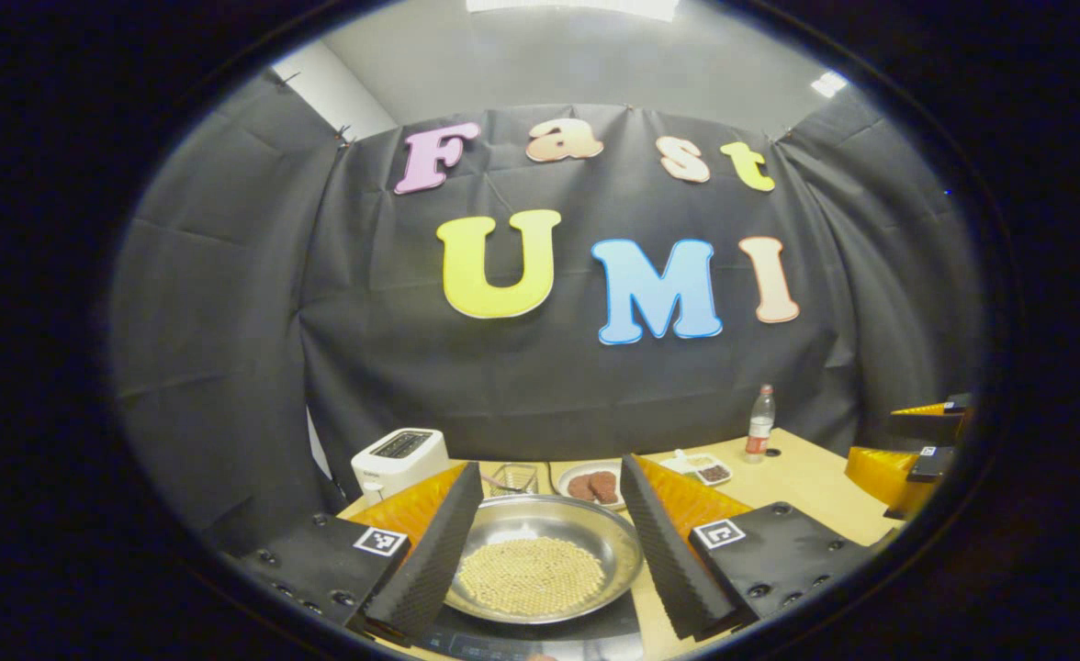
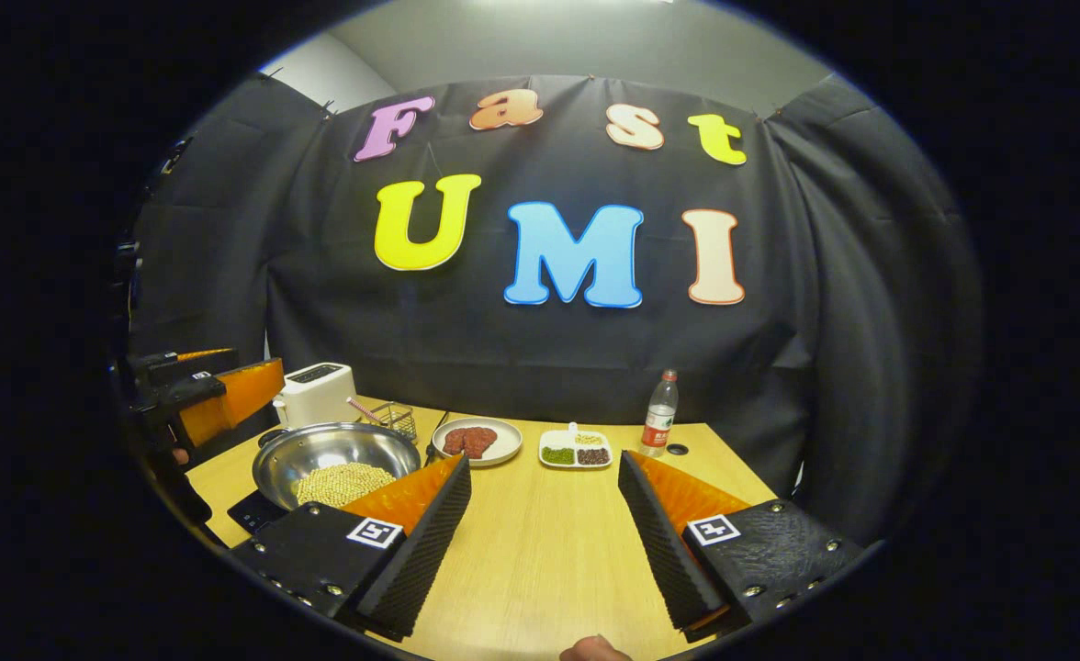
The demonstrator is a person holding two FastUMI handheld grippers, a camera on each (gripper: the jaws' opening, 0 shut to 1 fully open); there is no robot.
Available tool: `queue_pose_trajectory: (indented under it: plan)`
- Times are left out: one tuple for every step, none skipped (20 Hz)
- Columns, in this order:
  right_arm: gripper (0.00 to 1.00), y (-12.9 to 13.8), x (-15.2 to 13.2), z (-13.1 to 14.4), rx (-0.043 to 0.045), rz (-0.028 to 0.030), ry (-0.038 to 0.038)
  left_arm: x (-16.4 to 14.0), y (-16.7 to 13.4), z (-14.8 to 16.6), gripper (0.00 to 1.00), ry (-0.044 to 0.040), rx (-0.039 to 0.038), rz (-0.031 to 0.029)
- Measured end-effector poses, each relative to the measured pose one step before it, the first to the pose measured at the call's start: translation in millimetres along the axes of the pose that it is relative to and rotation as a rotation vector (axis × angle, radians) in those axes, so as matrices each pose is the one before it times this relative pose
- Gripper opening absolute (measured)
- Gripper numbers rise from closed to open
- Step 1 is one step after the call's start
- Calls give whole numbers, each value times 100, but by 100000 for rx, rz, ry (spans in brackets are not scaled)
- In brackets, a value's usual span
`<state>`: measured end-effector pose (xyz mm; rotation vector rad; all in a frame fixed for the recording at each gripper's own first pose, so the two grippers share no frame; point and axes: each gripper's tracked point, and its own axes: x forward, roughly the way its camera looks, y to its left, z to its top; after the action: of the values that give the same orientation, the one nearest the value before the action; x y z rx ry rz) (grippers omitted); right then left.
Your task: First push the handle of the pot to place it horizontally, then grasp the pot with both hands and set it on the induction cooktop.
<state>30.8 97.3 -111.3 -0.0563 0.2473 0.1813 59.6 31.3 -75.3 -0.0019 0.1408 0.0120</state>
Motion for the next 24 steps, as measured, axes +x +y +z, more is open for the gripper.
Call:
queue_pose_trajectory:
  plan:
    - [97,-649,-1073,318,1082,293,-1008,-1290,-1018,552,100,-971,-59,-77]
    - [97,-502,-1050,565,1453,497,-1377,-1208,-814,604,100,-957,-560,-185]
    - [97,-520,-985,584,1069,582,-1425,-1139,-544,525,100,-888,-706,144]
    - [97,-465,-1041,719,253,422,-1520,-1080,-499,527,100,-623,-904,342]
    - [97,-554,-816,450,-412,-124,-1700,-1048,-140,501,100,-840,-801,705]
    - [97,-435,-719,580,-420,-199,-1166,-968,-118,760,100,-1120,-461,323]
    - [97,-228,-798,597,-106,219,-1307,-1018,1,624,90,-1098,-65,399]
    - [97,-283,-573,375,-163,524,-1152,-797,72,732,94,-1057,284,94]
    - [97,-278,-453,280,-558,379,-955,-886,118,643,97,-1095,181,36]
    - [97,-177,-631,383,-965,-160,-774,-762,146,599,97,-909,-26,-235]
    - [97,-170,-744,273,-857,-317,-443,-591,294,439,97,-687,-41,151]
    - [97,66,-633,345,-306,-188,-472,-606,357,464,97,-610,61,23]
    - [97,76,-597,354,454,-551,-603,-464,290,413,97,-778,92,-103]
    - [97,103,-556,386,791,-657,-538,-458,233,431,100,-573,110,-515]
    - [97,46,-506,295,879,-777,-105,-504,158,75,97,-19,138,-497]
    - [97,209,-623,198,895,-622,-60,-390,208,205,97,-140,24,-664]
    - [97,172,-419,289,459,-289,-636,-438,155,304,98,-729,121,-620]
    - [97,69,-305,261,162,-817,-629,-452,383,357,99,-756,418,-143]
    - [97,-32,-418,-18,-90,-822,240,-455,302,55,100,-363,92,19]
    - [94,166,-368,6,87,-480,-16,-375,140,122,100,-542,-316,-142]
    - [97,215,-192,124,207,-272,-225,-248,296,194,97,-719,-351,385]
    - [97,151,-216,123,434,-198,-42,-318,363,119,100,-480,-51,405]
    - [97,98,-217,90,496,-12,-197,-273,336,83,97,-371,-56,836]
    - [97,57,-167,221,162,-237,-402,-247,146,218,97,-708,319,176]
